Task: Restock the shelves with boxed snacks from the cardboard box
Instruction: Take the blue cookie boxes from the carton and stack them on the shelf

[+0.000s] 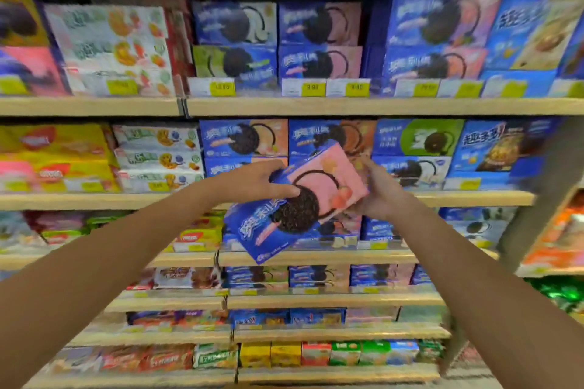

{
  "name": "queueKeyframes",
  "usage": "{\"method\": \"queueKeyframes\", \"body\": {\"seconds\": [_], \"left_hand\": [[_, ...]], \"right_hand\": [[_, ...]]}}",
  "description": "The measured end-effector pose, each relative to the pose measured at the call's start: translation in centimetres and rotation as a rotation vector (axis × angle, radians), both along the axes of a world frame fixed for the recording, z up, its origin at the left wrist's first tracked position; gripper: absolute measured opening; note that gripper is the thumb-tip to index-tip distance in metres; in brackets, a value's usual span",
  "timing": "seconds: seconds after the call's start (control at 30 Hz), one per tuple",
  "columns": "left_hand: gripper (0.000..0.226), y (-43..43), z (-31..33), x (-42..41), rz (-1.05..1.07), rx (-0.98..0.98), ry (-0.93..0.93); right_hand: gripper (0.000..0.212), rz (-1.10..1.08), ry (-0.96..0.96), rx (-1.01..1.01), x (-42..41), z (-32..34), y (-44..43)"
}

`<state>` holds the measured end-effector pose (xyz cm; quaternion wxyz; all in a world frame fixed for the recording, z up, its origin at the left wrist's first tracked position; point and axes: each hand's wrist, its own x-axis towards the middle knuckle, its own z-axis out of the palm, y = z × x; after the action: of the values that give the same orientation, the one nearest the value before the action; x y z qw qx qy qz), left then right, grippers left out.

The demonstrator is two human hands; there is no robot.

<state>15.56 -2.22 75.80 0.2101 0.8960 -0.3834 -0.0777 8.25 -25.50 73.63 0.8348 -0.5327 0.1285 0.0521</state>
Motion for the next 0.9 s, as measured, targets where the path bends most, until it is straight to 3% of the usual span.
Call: {"method": "queueKeyframes", "body": {"seconds": [0.17,0.23,0.37,0.47,0.57,0.67,0.73,0.8,0.9], "left_hand": [[0.089,-1.5,4.3,-0.2,0.059,0.035,0.07],[0.081,-1.9,5.9,-0.6,0.049,0.029,0.052],[0.071,-2.4,7.4,-1.0,0.044,0.066,-0.023],[0.071,-2.6,7.7,-1.1,0.053,0.047,0.004],[0.063,-2.2,7.1,-0.4,0.152,-0.114,0.074],[0.065,-1.7,7.1,0.2,0.326,-0.359,-0.007],[0.05,-1.3,7.8,0.9,0.445,-0.579,-0.08],[0.033,-0.8,8.8,1.7,0.492,-0.773,0.006],[0.057,-0.3,10.1,3.0,0.428,-0.871,0.218]], "right_hand": [[0.059,0.027,-0.18,-0.322,-0.1,3.6,-1.0],[0.058,0.048,-0.223,-0.473,-0.3,4.3,-1.5],[0.024,0.051,-0.297,-0.452,-0.4,4.7,-2.0],[0.021,0.015,-0.311,-0.419,-0.2,4.8,-2.0],[0.023,-0.081,-0.288,-0.362,0.4,4.5,-2.2],[0.023,-0.207,-0.282,-0.255,1.0,5.2,-2.4],[0.016,-0.277,-0.285,-0.191,1.6,6.7,-1.9],[0.014,-0.327,-0.306,-0.134,2.6,8.5,-1.3],[0.021,-0.341,-0.361,-0.072,4.5,11.2,-0.2]]}}
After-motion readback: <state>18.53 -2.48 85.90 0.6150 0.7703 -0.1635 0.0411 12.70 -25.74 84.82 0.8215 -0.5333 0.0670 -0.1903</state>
